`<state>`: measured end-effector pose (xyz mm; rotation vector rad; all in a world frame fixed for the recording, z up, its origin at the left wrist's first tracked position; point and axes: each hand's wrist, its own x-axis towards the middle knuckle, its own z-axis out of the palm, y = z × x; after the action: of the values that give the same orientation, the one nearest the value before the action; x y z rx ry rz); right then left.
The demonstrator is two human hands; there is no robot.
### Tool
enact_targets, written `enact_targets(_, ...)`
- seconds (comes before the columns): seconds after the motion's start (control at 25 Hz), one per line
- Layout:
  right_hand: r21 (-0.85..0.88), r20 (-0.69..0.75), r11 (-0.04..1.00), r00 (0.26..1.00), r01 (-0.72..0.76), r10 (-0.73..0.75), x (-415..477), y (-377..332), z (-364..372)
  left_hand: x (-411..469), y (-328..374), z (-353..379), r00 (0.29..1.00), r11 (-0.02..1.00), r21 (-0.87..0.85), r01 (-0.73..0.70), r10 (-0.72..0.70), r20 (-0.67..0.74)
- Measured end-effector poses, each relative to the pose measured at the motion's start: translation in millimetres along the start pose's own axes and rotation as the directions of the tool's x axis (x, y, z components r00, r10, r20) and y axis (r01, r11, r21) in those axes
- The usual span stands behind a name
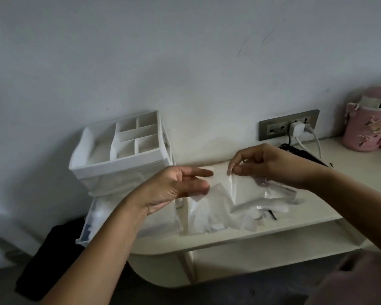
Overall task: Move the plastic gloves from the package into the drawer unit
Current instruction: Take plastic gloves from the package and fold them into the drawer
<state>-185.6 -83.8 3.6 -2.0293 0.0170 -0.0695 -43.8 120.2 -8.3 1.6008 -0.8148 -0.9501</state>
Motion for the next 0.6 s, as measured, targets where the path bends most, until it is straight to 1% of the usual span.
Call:
enact_targets(0.08, 0.038, 0.024, 0.999, 1.000, 0.009, -0.010, 6, -6, 14, -12, -1, -1, 0.990, 0.975, 0.219, -0.036, 0.065, -0.125)
enact_targets(0.16, 0.018, 0.088, 1.000, 0.996, -0.011, 0.009, 12, -10, 24, -23, -1, -7, 0.965, 0.941, 0.327, -0.088, 0.162, -0.207)
enact_targets(0.2, -0.023, 0.125, 0.999, 0.992, -0.029, 0.031, 15, -11, 28, -27, 0, -13, 0.945, 0.939, 0.325, -0.110, 0.200, -0.258)
enact_targets(0.24, -0.073, 0.151, 0.996, 0.987, -0.049, 0.059, 16, -12, 30, -30, -1, -19, 0.922, 0.952, 0.282, -0.124, 0.215, -0.321)
enact_targets(0.28, -0.107, 0.154, 0.992, 0.985, -0.063, 0.079, 19, -14, 34, -35, -2, -27, 0.896, 0.967, 0.213, -0.141, 0.216, -0.388)
enact_targets(0.32, -0.103, 0.136, 0.992, 0.987, -0.068, 0.081, 22, -15, 37, -39, -3, -35, 0.868, 0.973, 0.168, -0.159, 0.219, -0.447)
enact_targets(0.36, -0.046, 0.099, 0.996, 0.992, -0.074, 0.079, 26, -16, 40, -43, -5, -42, 0.836, 0.972, 0.168, -0.167, 0.230, -0.498)
enact_targets(0.4, 0.065, 0.054, 0.994, 0.995, -0.091, 0.088, 32, -18, 44, -47, -8, -51, 0.806, 0.968, 0.191, -0.164, 0.243, -0.540)
enact_targets(0.48, 0.327, -0.008, 0.939, 0.993, -0.112, 0.121, 46, -23, 53, -54, -15, -68, 0.760, 0.966, 0.210, -0.151, 0.249, -0.600)
enact_targets(0.52, 0.393, -0.019, 0.913, 0.991, -0.112, 0.130, 54, -26, 58, -57, -19, -77, 0.744, 0.969, 0.202, -0.143, 0.239, -0.624)
enact_targets(0.56, 0.412, -0.025, 0.903, 0.989, -0.122, 0.145, 63, -28, 64, -60, -23, -86, 0.729, 0.973, 0.193, -0.129, 0.225, -0.646)
enact_targets(0.6, 0.385, -0.040, 0.911, 0.984, -0.147, 0.175, 72, -30, 70, -62, -28, -94, 0.715, 0.976, 0.188, -0.108, 0.208, -0.667)
